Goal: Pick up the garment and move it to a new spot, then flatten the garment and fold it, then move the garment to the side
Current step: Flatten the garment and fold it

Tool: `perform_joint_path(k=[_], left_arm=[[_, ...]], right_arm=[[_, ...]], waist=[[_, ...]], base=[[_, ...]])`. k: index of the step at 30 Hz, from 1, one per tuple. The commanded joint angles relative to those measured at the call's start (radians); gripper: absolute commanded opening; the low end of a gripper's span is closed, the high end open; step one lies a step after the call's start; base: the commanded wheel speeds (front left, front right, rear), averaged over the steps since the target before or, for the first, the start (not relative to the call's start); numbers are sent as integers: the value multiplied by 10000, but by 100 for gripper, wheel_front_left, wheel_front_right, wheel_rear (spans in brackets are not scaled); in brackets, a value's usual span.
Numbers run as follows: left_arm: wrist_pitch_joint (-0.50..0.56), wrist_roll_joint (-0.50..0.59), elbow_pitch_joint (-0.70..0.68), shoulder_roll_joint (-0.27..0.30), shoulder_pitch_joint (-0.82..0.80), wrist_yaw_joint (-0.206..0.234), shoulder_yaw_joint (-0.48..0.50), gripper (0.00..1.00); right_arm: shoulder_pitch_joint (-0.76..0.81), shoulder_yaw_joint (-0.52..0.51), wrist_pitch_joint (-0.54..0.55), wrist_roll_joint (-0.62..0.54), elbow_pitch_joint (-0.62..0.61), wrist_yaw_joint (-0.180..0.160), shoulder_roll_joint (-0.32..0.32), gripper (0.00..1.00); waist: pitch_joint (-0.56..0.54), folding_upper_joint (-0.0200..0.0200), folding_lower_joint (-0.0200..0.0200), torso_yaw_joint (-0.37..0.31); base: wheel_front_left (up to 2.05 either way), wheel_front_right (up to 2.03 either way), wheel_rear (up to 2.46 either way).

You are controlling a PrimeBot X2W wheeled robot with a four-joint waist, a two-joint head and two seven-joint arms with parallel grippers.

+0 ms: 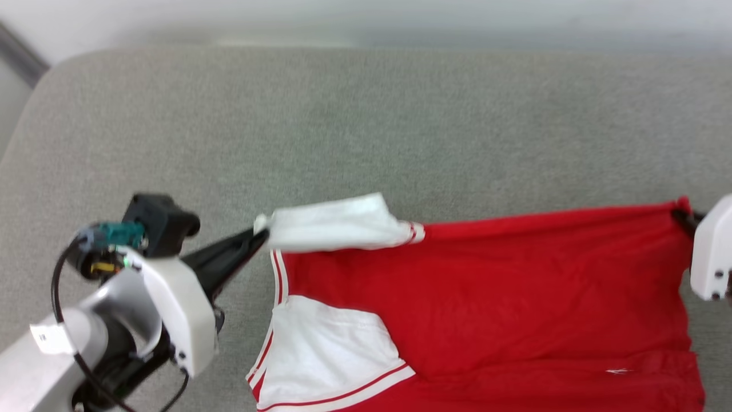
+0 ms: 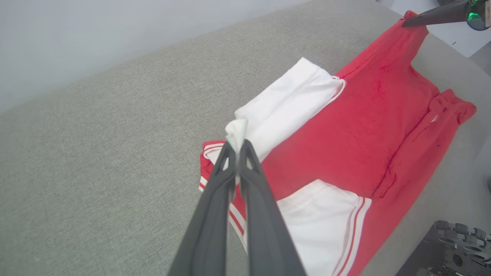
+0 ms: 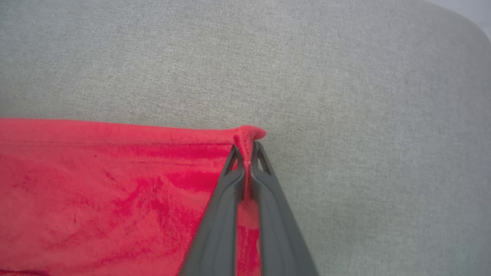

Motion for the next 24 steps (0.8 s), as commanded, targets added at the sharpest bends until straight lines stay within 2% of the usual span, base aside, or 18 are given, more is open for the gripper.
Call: perform_joint_path(k=[1, 7, 12, 18, 24], left_arm=[[-78, -76, -91, 135, 362, 153, -1, 0], [-426, -737, -560, 477, 1816, 813, 175, 0], [-648, -860, -689, 810, 2878, 1070, -4, 0], [-682, -507, -274, 789, 3511, 1202, -501, 0], [-722, -318, 326, 414, 3635, 968, -939, 0]], right_arm=[[453, -141, -76, 56, -241, -4, 100, 0], [2009, -644, -192, 461, -1377, -4, 442, 0], [3232, -799, -125, 590, -1876, -6, 364, 0], [4220, -554, -296, 663, -1894, -6, 103, 0], [4527, 52, -640, 437, -1661, -6, -328, 0]], waist=[[-438, 0, 1, -158], [-846, 0, 1, -247], [-934, 0, 1, -287], [-872, 0, 1, -303], [-751, 0, 1, -344]], base=[[0, 0, 0], [0, 0, 0], [0, 0, 0], [0, 0, 0], [0, 0, 0]])
